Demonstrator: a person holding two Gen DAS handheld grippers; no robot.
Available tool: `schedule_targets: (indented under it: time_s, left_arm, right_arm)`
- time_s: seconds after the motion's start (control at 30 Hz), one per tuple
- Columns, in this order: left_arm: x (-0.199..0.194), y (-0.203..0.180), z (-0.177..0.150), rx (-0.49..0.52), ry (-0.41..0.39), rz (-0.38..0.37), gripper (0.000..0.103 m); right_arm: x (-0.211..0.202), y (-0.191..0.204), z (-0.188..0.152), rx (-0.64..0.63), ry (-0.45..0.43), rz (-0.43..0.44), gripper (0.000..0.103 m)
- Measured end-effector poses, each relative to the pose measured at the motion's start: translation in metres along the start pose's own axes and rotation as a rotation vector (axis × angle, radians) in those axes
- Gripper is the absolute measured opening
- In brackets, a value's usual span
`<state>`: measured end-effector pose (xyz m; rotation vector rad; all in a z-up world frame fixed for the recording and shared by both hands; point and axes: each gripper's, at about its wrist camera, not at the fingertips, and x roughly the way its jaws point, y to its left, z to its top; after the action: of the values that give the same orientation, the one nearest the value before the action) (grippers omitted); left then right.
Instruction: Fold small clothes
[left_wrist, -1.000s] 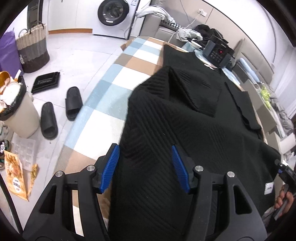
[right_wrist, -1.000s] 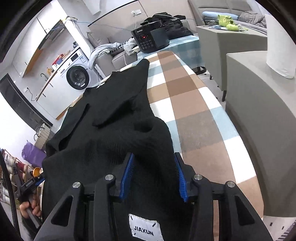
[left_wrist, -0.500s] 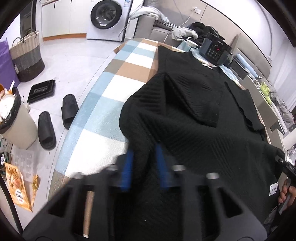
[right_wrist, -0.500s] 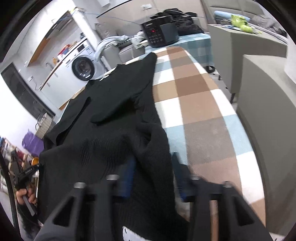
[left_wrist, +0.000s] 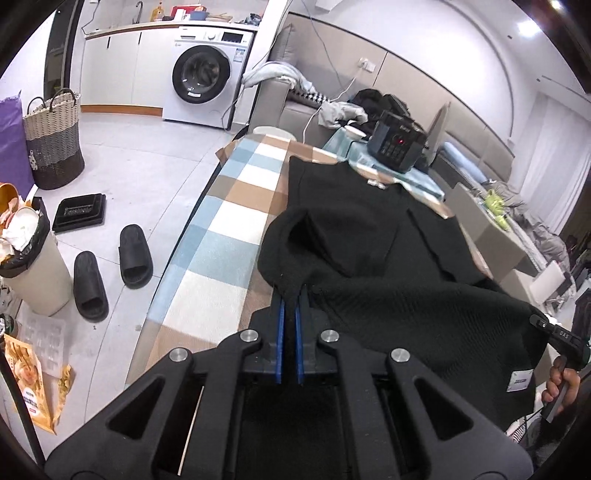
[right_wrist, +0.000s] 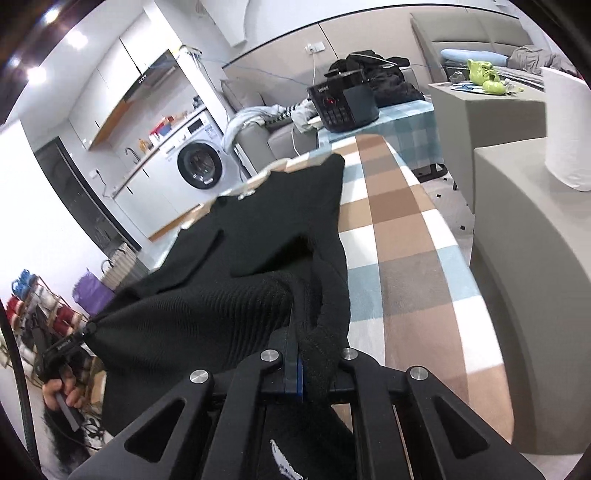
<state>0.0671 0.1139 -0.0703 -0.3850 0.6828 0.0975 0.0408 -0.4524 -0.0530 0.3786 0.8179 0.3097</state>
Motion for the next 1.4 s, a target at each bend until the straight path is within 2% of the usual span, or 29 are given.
schedule_targets:
  time_s: [0.17,0.37,0.57,0.8,0.97,1.03,1.07,1.13,1.2,1.33,1.4]
  left_arm:
    - [-0.031,0.0,-0.007,-0.001,-0.023,-0.011,0.002]
    - [-0.027,0.002,0.01,-0.028,-0.028,-0.034,0.002]
    - [0.009,0.006,0.04,-0.057,-0.014,-0.05,0.002]
    - [0.076,0.011,0.07,-0.063,0.049,-0.021,0.002]
    - [0.12,0.018,0.076,-0.088,0.125,0.007,0.004]
    - [0.123,0.016,0.072,-0.083,0.149,0.015,0.009]
    - [0.122,0.015,0.069,-0.072,0.15,0.016,0.013]
    - [0.113,0.011,0.06,-0.045,0.147,0.026,0.04]
    - [0.105,0.01,0.051,-0.037,0.142,0.026,0.053]
    - [0.098,0.007,0.036,-0.014,0.141,0.028,0.052]
    - [0.097,0.007,0.031,-0.012,0.136,0.029,0.043]
  right_arm:
    - [-0.019,0.003,0.0,-0.011,-0.043,0.015,0.004]
    - [-0.004,0.004,0.017,0.016,-0.067,0.01,0.004]
    - [0.021,0.009,0.048,0.027,-0.084,-0.005,0.004]
    - [0.075,0.008,0.079,0.062,-0.062,-0.099,0.004]
    - [0.109,-0.007,0.083,0.122,0.04,-0.15,0.014]
    - [0.106,-0.013,0.078,0.129,0.06,-0.145,0.026]
    - [0.101,-0.015,0.074,0.127,0.062,-0.135,0.029]
    - [0.091,-0.02,0.066,0.114,0.065,-0.13,0.038]
    - [0.081,-0.023,0.057,0.095,0.064,-0.155,0.042]
    - [0.077,-0.027,0.046,0.088,0.066,-0.138,0.042]
    - [0.078,-0.028,0.044,0.093,0.072,-0.134,0.042]
